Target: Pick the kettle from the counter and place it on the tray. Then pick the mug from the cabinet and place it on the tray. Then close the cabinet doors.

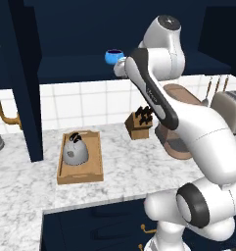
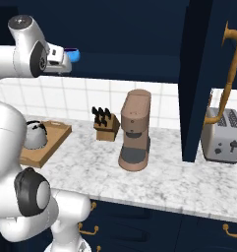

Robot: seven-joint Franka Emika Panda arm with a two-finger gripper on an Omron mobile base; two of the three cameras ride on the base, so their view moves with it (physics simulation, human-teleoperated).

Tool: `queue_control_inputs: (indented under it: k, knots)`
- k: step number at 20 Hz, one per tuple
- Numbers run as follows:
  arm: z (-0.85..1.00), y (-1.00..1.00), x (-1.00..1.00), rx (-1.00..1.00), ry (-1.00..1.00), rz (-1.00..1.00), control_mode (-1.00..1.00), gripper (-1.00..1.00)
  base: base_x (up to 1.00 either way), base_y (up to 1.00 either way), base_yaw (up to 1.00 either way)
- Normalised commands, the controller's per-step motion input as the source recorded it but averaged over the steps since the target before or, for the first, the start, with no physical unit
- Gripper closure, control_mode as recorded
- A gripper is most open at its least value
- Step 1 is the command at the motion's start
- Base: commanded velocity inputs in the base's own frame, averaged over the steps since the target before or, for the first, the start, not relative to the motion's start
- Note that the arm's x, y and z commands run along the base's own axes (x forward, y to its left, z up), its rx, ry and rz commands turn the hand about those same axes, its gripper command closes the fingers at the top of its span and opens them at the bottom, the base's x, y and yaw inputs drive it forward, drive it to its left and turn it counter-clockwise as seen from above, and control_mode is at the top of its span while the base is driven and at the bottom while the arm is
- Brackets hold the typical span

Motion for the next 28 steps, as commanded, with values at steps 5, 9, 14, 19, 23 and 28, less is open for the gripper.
queue_control_inputs:
  k: [5,9,14,19,23,28]
  knots:
    - [0.04,-0.08,0.28,0.00,-0.13,0.00,-1.00,-1.00,0.00,0.00,0.00]
    - [0.01,-0.04,0.41,0.00,-0.02,0.00,-1.00,-1.00,0.00,0.00,0.00]
    - [0.16,-0.01,0.52,0.00,0.00,0.00,-1.00,-1.00,0.00,0.00,0.00]
    - [0.16,0.00,0.57,0.00,0.00,0.00,-1.00,-1.00,0.00,0.00,0.00]
    - [0.04,0.01,0.30,0.00,0.00,0.00,-1.00,-1.00,0.00,0.00,0.00]
    - [0.00,0.10,0.01,0.00,0.00,0.00,-1.00,-1.00,0.00,0.00,0.00]
